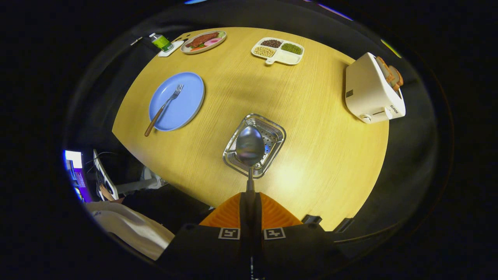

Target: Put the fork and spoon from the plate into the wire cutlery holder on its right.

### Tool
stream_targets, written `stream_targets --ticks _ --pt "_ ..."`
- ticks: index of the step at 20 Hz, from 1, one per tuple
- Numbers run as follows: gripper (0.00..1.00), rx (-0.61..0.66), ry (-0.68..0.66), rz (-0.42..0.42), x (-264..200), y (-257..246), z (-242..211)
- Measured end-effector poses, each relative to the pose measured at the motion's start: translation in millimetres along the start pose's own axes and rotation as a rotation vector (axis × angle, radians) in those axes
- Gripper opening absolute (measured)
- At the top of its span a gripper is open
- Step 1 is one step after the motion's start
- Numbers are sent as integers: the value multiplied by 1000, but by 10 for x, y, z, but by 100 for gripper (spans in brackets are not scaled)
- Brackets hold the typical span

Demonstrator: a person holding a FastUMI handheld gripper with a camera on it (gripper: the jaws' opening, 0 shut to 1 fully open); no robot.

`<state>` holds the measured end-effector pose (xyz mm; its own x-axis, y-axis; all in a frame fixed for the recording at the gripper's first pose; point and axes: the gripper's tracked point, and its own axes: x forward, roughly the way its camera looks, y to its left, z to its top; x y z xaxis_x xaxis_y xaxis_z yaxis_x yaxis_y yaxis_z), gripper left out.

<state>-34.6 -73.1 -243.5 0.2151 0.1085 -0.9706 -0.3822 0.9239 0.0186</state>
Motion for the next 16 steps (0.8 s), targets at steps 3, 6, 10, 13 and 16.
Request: stream_targets --ticks 3,6,10,13,16 --pt "7 -8 52 15 112 -40 69" --pt "7 -17 99 17 193 -84 110" --pt "8 -13 146 23 286 -102 165" --pt "11 -7 154 14 314 -138 227" --pt "13 56 137 34 326 -115 317"
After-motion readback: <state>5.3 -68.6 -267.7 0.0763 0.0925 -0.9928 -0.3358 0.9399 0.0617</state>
